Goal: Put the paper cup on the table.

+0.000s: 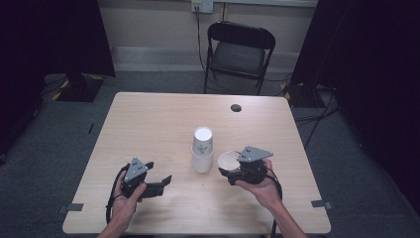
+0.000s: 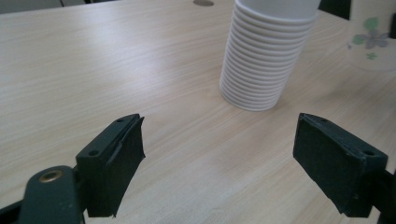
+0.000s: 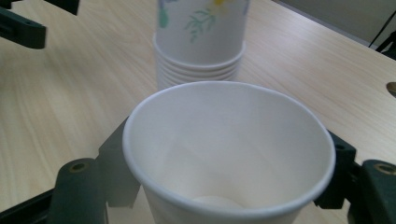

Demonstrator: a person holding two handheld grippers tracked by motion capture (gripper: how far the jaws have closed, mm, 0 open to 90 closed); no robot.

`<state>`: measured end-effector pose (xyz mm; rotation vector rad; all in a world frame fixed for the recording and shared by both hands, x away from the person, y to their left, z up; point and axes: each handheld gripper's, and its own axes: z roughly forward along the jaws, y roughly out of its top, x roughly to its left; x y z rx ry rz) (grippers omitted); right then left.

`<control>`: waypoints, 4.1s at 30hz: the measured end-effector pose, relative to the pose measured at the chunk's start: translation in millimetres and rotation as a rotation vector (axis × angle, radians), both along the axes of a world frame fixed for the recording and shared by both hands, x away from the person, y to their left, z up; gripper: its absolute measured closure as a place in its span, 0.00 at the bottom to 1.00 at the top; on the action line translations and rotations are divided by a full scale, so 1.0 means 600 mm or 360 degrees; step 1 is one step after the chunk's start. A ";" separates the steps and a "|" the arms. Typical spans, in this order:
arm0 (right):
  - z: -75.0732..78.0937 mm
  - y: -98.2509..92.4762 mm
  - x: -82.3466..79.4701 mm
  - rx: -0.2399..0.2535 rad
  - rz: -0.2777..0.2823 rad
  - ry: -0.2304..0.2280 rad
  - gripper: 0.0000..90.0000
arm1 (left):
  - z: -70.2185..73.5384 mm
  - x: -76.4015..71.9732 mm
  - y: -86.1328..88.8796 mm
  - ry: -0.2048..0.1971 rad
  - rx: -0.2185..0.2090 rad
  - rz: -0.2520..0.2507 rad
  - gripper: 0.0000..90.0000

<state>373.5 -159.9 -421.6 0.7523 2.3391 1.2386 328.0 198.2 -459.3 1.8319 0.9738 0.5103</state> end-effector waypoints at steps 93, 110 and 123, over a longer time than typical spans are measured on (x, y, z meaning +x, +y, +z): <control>-0.081 -0.049 0.163 0.0079 -0.0436 0.0095 0.29 | -0.012 0.004 -0.009 0.0034 0.0071 0.0059 0.20; -0.090 -0.047 0.160 0.0048 -0.0417 0.0151 0.26 | -0.012 0.004 -0.005 0.0047 0.0063 0.0071 0.19; -0.089 -0.053 0.160 0.0129 -0.0449 0.0245 0.15 | -0.013 0.004 -0.007 0.0053 0.0074 0.0061 0.19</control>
